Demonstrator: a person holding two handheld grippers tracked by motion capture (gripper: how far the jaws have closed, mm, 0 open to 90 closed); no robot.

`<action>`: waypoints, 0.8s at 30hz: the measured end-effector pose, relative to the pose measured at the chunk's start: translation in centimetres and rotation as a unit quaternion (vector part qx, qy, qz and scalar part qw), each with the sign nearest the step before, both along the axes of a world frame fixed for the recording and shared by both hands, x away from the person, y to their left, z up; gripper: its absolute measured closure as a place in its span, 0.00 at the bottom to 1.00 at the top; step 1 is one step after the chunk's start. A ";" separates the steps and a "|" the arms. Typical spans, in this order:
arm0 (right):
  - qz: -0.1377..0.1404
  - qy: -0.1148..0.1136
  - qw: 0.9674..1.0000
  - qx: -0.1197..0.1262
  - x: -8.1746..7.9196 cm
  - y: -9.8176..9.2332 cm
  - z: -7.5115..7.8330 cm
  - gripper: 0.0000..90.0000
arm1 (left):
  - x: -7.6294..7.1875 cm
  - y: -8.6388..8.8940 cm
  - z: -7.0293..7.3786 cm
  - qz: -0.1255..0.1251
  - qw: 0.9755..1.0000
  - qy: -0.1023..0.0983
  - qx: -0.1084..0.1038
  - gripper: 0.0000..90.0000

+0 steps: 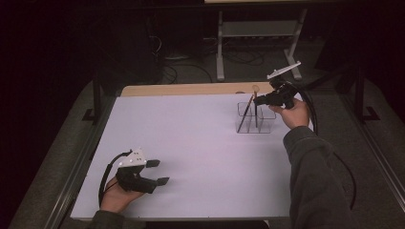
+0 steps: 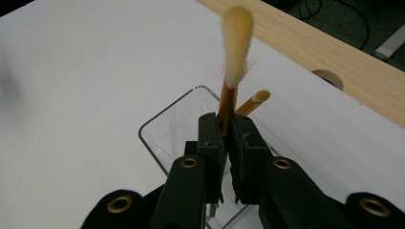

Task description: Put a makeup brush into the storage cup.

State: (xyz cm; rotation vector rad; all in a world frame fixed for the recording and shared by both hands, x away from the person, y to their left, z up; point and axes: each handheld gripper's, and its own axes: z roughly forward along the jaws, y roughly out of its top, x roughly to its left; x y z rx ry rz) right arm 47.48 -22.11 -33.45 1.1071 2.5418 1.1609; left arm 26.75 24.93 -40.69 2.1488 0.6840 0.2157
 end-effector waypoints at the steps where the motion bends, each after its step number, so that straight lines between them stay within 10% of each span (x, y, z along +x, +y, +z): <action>1: -0.002 0.002 1.000 0.001 -0.1 0.0 -0.1 0.92 | 0.0 0.0 0.0 0.000 1.000 -0.001 0.000 0.30; 24: -0.013 0.006 1.000 0.026 -1.5 -1.1 -1.5 0.73 | -0.1 -0.1 0.0 0.004 1.000 -0.002 0.000 0.30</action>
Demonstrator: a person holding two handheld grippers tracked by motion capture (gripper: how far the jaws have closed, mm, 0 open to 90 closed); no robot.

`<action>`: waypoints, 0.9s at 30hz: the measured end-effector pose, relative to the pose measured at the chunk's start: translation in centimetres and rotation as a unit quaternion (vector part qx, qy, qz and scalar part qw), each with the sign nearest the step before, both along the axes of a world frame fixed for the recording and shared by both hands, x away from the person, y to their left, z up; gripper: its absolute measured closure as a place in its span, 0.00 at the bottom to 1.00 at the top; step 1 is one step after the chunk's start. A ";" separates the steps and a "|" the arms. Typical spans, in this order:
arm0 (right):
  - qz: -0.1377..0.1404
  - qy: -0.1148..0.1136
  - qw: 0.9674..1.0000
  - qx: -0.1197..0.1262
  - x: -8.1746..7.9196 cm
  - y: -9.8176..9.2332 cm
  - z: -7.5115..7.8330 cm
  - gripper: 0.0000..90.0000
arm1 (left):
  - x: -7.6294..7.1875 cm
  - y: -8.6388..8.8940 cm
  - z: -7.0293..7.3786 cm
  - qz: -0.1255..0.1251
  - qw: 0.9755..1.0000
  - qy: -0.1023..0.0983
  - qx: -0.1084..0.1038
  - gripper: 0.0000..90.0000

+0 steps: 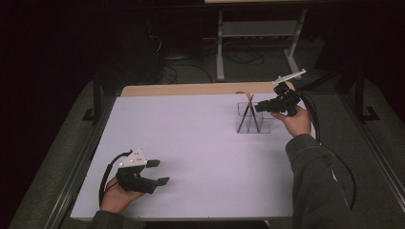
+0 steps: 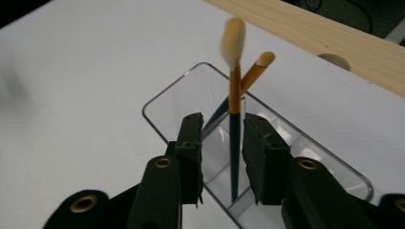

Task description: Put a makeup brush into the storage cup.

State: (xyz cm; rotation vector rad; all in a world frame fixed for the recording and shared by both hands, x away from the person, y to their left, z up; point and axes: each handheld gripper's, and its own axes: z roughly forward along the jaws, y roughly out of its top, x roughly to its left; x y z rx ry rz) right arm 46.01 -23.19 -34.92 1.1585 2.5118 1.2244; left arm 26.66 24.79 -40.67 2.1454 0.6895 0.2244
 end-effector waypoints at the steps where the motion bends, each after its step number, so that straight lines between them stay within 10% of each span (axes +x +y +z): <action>1: -0.002 -0.001 1.000 -0.001 -0.2 0.1 0.1 0.71 | 0.0 0.0 0.0 0.000 1.000 -0.001 0.001 0.30; 27: 0.015 -0.022 0.999 0.018 -3.4 0.3 0.1 0.52 | 0.0 0.8 0.3 0.015 1.000 -0.004 -0.004 0.28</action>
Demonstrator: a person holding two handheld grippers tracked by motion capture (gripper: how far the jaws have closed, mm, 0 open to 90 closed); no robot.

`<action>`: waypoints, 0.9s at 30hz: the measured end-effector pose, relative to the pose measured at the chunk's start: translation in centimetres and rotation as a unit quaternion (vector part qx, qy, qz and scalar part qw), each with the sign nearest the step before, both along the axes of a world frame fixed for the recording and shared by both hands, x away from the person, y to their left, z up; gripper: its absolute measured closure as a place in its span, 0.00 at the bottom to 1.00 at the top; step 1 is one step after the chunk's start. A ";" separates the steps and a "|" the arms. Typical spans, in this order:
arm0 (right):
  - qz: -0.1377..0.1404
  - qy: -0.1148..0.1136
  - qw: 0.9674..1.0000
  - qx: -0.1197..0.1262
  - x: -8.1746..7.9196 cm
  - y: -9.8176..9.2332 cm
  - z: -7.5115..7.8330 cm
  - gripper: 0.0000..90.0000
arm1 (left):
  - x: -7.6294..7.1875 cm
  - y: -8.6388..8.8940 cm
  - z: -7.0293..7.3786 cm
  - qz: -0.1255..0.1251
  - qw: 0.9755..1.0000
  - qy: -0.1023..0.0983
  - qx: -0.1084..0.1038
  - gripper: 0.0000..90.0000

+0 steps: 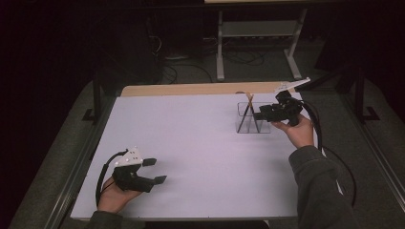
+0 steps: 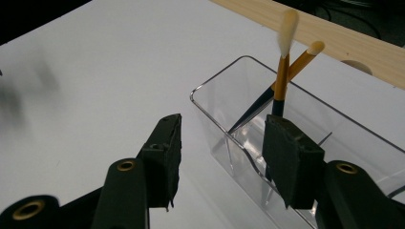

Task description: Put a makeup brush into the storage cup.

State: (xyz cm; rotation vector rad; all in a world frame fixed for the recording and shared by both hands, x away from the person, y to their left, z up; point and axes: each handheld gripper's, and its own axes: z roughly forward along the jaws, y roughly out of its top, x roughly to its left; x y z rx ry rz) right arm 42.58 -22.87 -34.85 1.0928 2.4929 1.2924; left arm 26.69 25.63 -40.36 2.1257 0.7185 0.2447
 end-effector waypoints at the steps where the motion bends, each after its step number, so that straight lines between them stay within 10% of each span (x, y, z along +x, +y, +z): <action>1: 0.001 0.001 1.000 0.002 -0.1 0.0 0.0 0.52 | 0.0 0.0 0.0 0.001 1.000 0.000 0.000 0.28; 27: -0.004 -0.020 1.000 0.004 -4.0 -0.4 -1.6 0.41 | -0.1 0.4 0.4 0.014 1.000 -0.010 0.000 0.26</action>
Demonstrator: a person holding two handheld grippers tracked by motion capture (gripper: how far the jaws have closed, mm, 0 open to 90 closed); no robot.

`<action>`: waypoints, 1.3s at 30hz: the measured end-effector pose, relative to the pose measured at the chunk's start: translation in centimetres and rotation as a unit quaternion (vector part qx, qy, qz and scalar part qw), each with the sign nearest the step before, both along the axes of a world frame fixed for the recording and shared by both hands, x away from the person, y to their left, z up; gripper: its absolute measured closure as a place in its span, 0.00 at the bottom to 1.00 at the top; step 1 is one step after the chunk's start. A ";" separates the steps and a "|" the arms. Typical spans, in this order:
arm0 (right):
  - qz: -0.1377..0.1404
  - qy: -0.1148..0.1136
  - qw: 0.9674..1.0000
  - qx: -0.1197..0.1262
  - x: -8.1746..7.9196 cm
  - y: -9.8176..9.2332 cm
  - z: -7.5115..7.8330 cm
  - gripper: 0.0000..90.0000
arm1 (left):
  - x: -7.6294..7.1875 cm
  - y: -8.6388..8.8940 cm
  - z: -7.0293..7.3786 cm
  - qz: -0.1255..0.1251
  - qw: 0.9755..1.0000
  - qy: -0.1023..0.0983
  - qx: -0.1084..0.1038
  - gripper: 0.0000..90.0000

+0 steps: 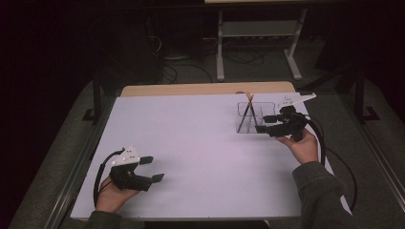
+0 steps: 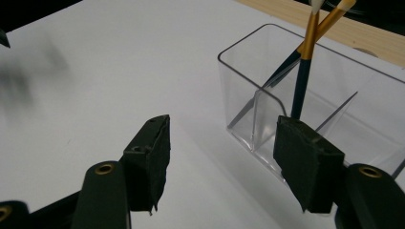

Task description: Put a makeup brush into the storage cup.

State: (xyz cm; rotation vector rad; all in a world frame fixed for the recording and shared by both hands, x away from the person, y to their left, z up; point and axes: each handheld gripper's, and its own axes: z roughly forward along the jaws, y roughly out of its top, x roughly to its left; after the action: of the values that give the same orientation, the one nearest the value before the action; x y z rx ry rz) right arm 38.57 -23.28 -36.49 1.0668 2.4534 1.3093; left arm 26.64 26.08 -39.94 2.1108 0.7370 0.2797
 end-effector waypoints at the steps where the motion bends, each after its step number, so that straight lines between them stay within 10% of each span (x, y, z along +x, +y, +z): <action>1: -0.001 0.002 1.000 0.002 -0.2 0.0 0.0 0.40 | 0.0 0.0 0.0 0.000 1.000 0.000 0.000 0.26; 39: 0.007 -0.008 1.000 0.006 -4.0 0.1 -2.0 0.30 | -0.2 0.3 -0.2 0.015 1.000 0.003 0.005 0.27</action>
State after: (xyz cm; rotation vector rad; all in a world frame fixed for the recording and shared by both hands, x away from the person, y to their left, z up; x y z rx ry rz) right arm 34.60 -23.17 -38.52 1.0394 2.4488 1.3343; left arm 26.41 26.39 -40.11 2.1120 0.7732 0.2945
